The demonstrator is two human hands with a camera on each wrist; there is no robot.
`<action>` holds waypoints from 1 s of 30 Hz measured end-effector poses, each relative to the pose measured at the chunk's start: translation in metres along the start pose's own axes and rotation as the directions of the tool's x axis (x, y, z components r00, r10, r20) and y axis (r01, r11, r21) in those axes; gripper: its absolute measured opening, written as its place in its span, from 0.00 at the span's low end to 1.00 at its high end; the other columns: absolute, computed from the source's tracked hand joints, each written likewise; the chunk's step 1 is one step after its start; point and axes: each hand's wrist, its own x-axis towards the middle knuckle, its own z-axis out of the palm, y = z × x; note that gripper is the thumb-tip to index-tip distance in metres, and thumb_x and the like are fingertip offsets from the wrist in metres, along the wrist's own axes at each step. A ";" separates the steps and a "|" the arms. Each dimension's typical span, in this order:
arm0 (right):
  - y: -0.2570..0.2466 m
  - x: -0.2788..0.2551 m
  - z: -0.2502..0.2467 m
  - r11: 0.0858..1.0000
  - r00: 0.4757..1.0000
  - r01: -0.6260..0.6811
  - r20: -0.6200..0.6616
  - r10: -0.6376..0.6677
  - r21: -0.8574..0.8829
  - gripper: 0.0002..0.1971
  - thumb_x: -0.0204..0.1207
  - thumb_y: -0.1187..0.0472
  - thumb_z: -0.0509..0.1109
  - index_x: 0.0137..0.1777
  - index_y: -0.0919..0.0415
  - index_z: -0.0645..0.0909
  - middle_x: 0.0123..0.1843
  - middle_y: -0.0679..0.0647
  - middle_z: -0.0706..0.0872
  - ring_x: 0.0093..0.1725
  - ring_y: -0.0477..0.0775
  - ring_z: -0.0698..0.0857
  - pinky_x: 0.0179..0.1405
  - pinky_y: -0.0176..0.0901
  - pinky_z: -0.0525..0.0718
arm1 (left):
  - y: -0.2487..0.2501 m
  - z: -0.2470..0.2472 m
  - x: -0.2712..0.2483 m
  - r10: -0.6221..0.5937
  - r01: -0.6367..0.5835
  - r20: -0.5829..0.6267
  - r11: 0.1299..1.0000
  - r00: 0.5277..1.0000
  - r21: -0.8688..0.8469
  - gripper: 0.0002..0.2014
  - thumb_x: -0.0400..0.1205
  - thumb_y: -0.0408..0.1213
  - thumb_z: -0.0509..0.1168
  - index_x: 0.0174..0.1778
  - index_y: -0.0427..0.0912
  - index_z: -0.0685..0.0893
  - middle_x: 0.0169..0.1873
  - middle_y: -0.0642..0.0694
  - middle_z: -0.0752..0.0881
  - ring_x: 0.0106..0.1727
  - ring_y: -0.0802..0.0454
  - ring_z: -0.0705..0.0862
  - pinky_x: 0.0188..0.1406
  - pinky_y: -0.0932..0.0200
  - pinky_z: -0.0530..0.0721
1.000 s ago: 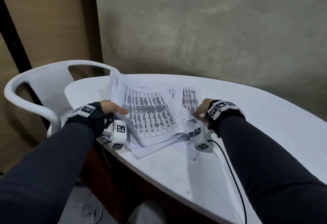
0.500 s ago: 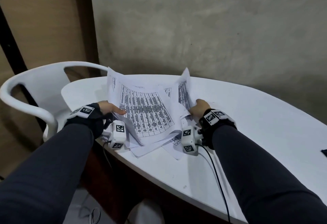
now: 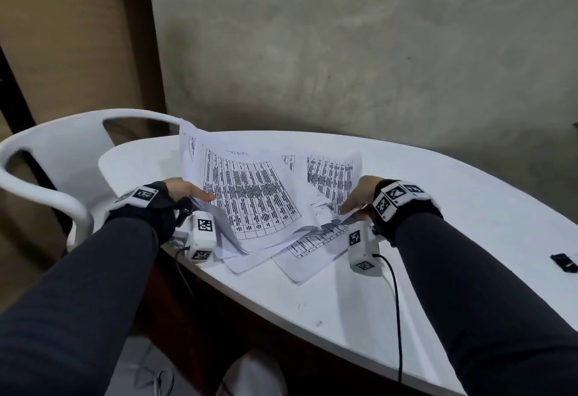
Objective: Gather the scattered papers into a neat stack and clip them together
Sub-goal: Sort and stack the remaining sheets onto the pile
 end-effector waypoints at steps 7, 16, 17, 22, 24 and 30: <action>-0.015 -0.008 0.010 0.998 0.999 0.054 -0.005 -0.054 0.035 0.13 0.77 0.55 0.70 0.34 0.59 0.74 0.49 0.57 0.78 0.48 0.54 0.77 0.42 0.41 0.78 | 0.015 0.004 -0.032 -0.036 0.036 -0.034 0.999 0.999 -0.002 0.37 0.54 0.47 0.83 0.54 0.26 0.85 0.47 0.32 0.89 0.43 0.38 0.85 0.50 0.51 0.82; 0.003 0.000 -0.017 0.869 0.994 0.026 -0.106 0.031 0.495 0.20 0.83 0.62 0.59 0.74 0.62 0.72 0.69 0.63 0.81 0.43 0.54 0.84 0.28 0.34 0.80 | 0.003 -0.028 -0.066 -0.048 0.026 -0.211 0.994 0.976 -0.107 0.07 0.78 0.35 0.67 0.47 0.35 0.81 0.08 0.48 0.80 0.11 0.56 0.79 0.27 0.62 0.79; 0.002 -0.003 -0.014 0.901 0.998 0.007 -0.061 0.021 0.434 0.20 0.83 0.61 0.60 0.73 0.63 0.72 0.67 0.63 0.81 0.44 0.55 0.84 0.30 0.37 0.81 | -0.001 -0.033 -0.061 -0.054 0.044 -0.198 0.997 0.979 -0.057 0.12 0.75 0.36 0.70 0.50 0.32 0.83 0.14 0.45 0.84 0.19 0.54 0.84 0.37 0.59 0.80; -0.010 -0.011 0.009 0.990 0.999 0.045 -0.021 -0.049 -0.136 0.25 0.71 0.44 0.71 0.58 0.64 0.85 0.59 0.60 0.86 0.61 0.62 0.85 0.63 0.50 0.82 | -0.015 -0.040 -0.045 -0.147 0.163 -0.144 0.981 0.979 0.103 0.32 0.57 0.44 0.80 0.52 0.26 0.87 0.52 0.30 0.87 0.49 0.39 0.82 0.57 0.49 0.79; -0.019 -0.011 0.013 0.992 0.999 0.050 0.000 -0.050 -0.116 0.20 0.59 0.46 0.78 0.44 0.60 0.88 0.56 0.58 0.89 0.55 0.60 0.87 0.61 0.49 0.83 | -0.012 -0.034 -0.048 -0.135 0.156 -0.167 0.980 0.977 0.120 0.31 0.63 0.43 0.79 0.57 0.26 0.85 0.58 0.30 0.85 0.58 0.37 0.83 0.67 0.48 0.76; -0.036 -0.018 0.043 0.987 0.989 0.088 -0.109 -0.103 -0.133 0.16 0.47 0.51 0.80 0.34 0.56 0.84 0.41 0.54 0.87 0.44 0.57 0.87 0.52 0.57 0.86 | -0.015 -0.033 -0.051 -0.131 0.143 -0.181 0.988 0.975 0.057 0.31 0.63 0.38 0.79 0.59 0.24 0.83 0.55 0.31 0.86 0.52 0.41 0.83 0.63 0.48 0.79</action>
